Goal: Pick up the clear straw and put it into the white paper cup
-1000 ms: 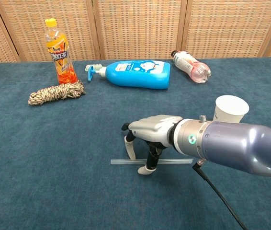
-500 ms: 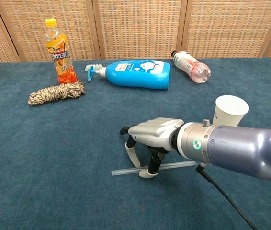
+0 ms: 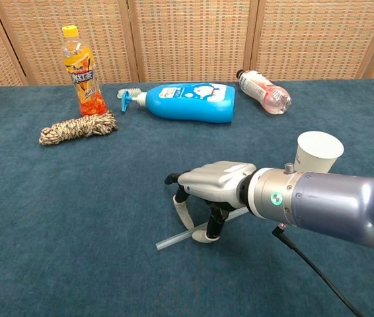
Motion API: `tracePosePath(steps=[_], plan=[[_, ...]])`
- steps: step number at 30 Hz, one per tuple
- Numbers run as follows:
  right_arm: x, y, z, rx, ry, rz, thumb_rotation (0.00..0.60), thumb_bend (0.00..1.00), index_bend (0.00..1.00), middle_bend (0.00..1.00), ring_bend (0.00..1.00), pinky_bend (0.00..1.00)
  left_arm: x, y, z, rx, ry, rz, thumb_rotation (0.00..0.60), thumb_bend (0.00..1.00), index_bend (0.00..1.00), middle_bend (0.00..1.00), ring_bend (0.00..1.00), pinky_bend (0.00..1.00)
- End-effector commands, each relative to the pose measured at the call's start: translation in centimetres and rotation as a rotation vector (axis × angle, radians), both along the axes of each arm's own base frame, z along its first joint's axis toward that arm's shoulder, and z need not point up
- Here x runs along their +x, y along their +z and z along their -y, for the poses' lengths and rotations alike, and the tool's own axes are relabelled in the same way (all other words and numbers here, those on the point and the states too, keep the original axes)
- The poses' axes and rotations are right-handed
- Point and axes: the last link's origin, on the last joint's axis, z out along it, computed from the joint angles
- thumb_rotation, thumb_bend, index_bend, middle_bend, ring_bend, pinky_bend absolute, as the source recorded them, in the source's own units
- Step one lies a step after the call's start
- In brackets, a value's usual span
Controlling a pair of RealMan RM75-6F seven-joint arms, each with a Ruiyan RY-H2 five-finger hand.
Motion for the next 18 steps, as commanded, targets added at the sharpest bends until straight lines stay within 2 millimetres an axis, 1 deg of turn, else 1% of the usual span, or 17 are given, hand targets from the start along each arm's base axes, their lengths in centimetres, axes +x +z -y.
tracePosePath(steps=[1, 2, 4, 9, 13, 14, 16, 18], plan=[[0.4, 0.6, 0.0, 0.0, -0.007, 0.044, 0.6, 0.49, 0.65, 0.0, 0.0, 0.0, 0.0, 0.0, 0.0, 0.0, 0.001, 0.0, 0.6, 0.11, 0.0, 0.0, 0.0, 0.0], [0.7, 1.1, 0.0, 0.001, -0.014, 0.074, 0.6, 0.49, 0.65, 0.0, 0.0, 0.0, 0.0, 0.0, -0.1, 0.0, 0.002, 0.0, 0.6, 0.11, 0.0, 0.0, 0.0, 0.0], [2.1, 3.3, 0.4, -0.02, -0.036, 0.189, 0.6, 0.49, 0.65, 0.0, 0.0, 0.0, 0.0, -0.1, -0.1, -0.006, 0.003, -0.001, 0.6, 0.11, 0.0, 0.0, 0.0, 0.0], [2.9, 7.3, 1.3, -0.04, -0.077, 0.332, 0.6, 0.49, 0.65, 0.0, 0.0, 0.0, 0.1, -0.1, -0.1, -0.007, 0.001, -0.002, 0.6, 0.11, 0.0, 0.0, 0.0, 0.0], [3.1, 10.4, 2.0, -0.047, -0.143, 0.447, 0.6, 0.49, 0.65, 0.0, 0.0, 0.0, 0.1, -0.2, 0.0, -0.009, -0.002, -0.005, 0.6, 0.11, 0.0, 0.0, 0.0, 0.0], [3.1, 11.5, 2.3, -0.055, -0.171, 0.491, 0.6, 0.49, 0.65, 0.0, 0.0, 0.0, 0.2, -0.2, 0.0, -0.009, -0.003, -0.005, 0.6, 0.11, 0.0, 0.0, 0.0, 0.0], [2.9, 12.8, 2.6, -0.057, -0.202, 0.539, 0.6, 0.49, 0.65, 0.0, 0.0, 0.0, 0.2, -0.3, 0.0, -0.01, -0.005, -0.004, 0.6, 0.11, 0.0, 0.0, 0.0, 0.0], [2.3, 14.8, 3.1, -0.065, -0.251, 0.607, 0.6, 0.49, 0.65, 0.0, 0.0, 0.0, 0.2, -0.3, 0.1, -0.012, -0.007, -0.006, 0.6, 0.11, 0.0, 0.0, 0.0, 0.0]])
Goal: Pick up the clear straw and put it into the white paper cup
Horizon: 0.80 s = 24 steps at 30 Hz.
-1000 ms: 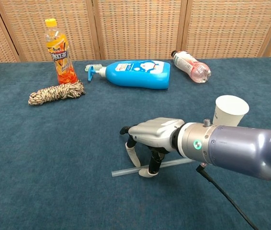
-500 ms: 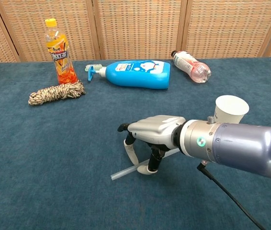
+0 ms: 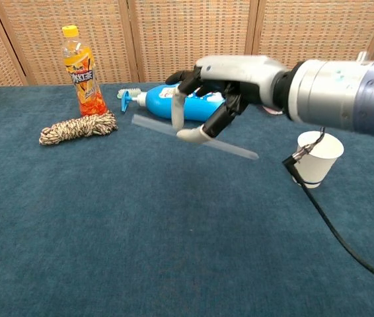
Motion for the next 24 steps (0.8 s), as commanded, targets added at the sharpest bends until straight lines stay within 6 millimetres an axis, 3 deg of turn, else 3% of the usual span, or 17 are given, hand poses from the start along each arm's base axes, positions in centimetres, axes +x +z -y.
tracePosePath(steps=[1, 7, 9, 10, 19, 24], plan=[[-1.0, 4.5, 1.0, -0.017, -0.097, 0.154, 0.6, 0.49, 0.65, 0.0, 0.0, 0.0, 0.0, -0.1, 0.1, -0.001, -0.002, -0.001, 0.6, 0.11, 0.0, 0.0, 0.0, 0.0], [-4.0, 7.3, 2.6, -0.019, -0.232, 0.257, 0.6, 0.49, 0.65, 0.0, 0.0, 0.0, 0.2, -0.2, 0.2, -0.004, -0.008, -0.006, 0.6, 0.11, 0.0, 0.0, 0.0, 0.0], [-6.9, 8.3, 3.5, -0.019, -0.354, 0.322, 0.6, 0.49, 0.65, 0.0, 0.0, 0.0, 0.2, -0.4, 0.3, -0.007, -0.011, -0.009, 0.6, 0.11, 0.0, 0.0, 0.0, 0.0], [-7.5, 8.4, 3.7, -0.015, -0.367, 0.332, 0.6, 0.49, 0.65, 0.0, 0.0, 0.0, 0.3, -0.4, 0.3, -0.007, -0.011, -0.01, 0.6, 0.11, 0.0, 0.0, 0.0, 0.0], [-12.4, 7.8, 4.8, 0.004, -0.489, 0.378, 0.6, 0.49, 0.65, 0.0, 0.0, 0.0, 0.3, -0.6, 0.3, -0.01, -0.011, -0.016, 0.6, 0.11, 0.0, 0.0, 0.0, 0.0], [-13.7, 6.9, 4.8, 0.017, -0.508, 0.379, 0.6, 0.5, 0.65, 0.0, 0.0, 0.0, 0.3, -0.6, 0.2, -0.01, -0.006, -0.017, 0.6, 0.11, 0.0, 0.0, 0.0, 0.0]])
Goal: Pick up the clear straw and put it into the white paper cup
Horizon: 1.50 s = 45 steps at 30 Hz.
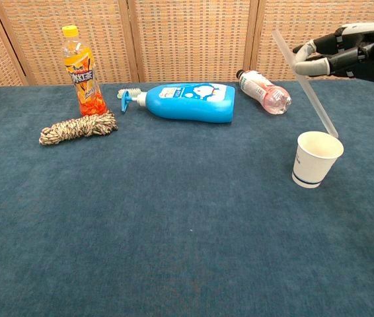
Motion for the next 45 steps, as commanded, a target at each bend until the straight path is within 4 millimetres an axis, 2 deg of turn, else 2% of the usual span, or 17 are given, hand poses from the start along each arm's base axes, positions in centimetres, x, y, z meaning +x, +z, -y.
tracePosePath(steps=[1, 7, 14, 24, 45], plan=[[-0.9, -0.7, -0.2, 0.017, -0.014, 0.004, 0.6, 0.5, 0.65, 0.0, 0.0, 0.0, 0.0, 0.0, 0.0, 0.0, 0.002, 0.0, 0.6, 0.11, 0.0, 0.0, 0.0, 0.0], [-1.6, -1.2, -0.1, 0.024, -0.015, 0.004, 0.6, 0.5, 0.65, 0.0, 0.0, 0.0, 0.0, 0.0, -0.1, 0.0, 0.004, -0.001, 0.6, 0.11, 0.0, 0.0, 0.0, 0.0], [-1.3, -1.5, 0.4, 0.018, -0.002, -0.006, 0.6, 0.5, 0.65, 0.0, 0.0, 0.0, 0.0, -0.1, -0.1, 0.0, 0.005, -0.001, 0.6, 0.11, 0.0, 0.0, 0.0, 0.0], [-2.1, -2.9, 1.1, 0.031, -0.034, -0.042, 0.6, 0.5, 0.65, 0.0, 0.0, 0.0, -0.1, 0.0, -0.1, 0.002, 0.009, 0.003, 0.6, 0.11, 0.0, 0.0, 0.0, 0.0], [-3.0, -4.2, 1.1, 0.051, -0.044, -0.04, 0.6, 0.5, 0.64, 0.0, 0.0, 0.0, -0.1, 0.0, -0.3, 0.0, 0.013, 0.002, 0.6, 0.11, 0.0, 0.0, 0.0, 0.0]])
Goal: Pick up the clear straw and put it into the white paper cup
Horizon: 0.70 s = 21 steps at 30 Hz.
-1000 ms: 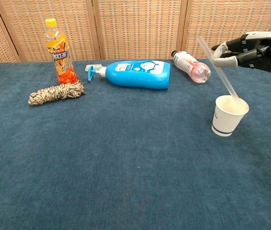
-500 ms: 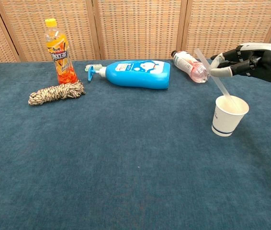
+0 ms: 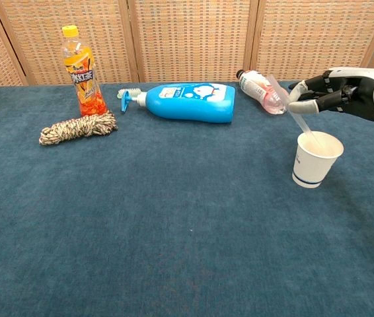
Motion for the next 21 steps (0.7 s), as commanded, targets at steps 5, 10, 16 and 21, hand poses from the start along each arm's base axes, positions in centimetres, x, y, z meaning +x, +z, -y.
tracePosePath(steps=[5, 10, 16, 21], plan=[[-0.21, -0.18, -0.03, 0.007, 0.003, -0.001, 0.6, 0.48, 0.61, 0.0, 0.0, 0.0, 0.0, 0.03, -0.04, 0.0, 0.001, 0.001, 0.6, 0.11, 0.0, 0.0, 0.0, 0.0], [-0.17, -0.24, -0.23, 0.021, 0.017, 0.002, 0.6, 0.27, 0.42, 0.0, 0.0, 0.0, 0.02, 0.01, -0.03, -0.001, 0.0, 0.001, 0.6, 0.11, 0.0, 0.0, 0.0, 0.0], [-0.32, -0.26, -0.42, 0.033, 0.032, -0.004, 0.6, 0.21, 0.24, 0.0, 0.0, 0.0, 0.03, 0.03, 0.0, 0.0, -0.001, 0.001, 0.6, 0.11, 0.0, 0.0, 0.0, 0.0], [0.2, 0.37, -0.9, 0.026, 0.071, 0.014, 0.6, 0.2, 0.16, 0.0, 0.0, 0.0, 0.06, 0.02, 0.02, -0.002, -0.002, 0.002, 0.6, 0.11, 0.0, 0.0, 0.0, 0.0]])
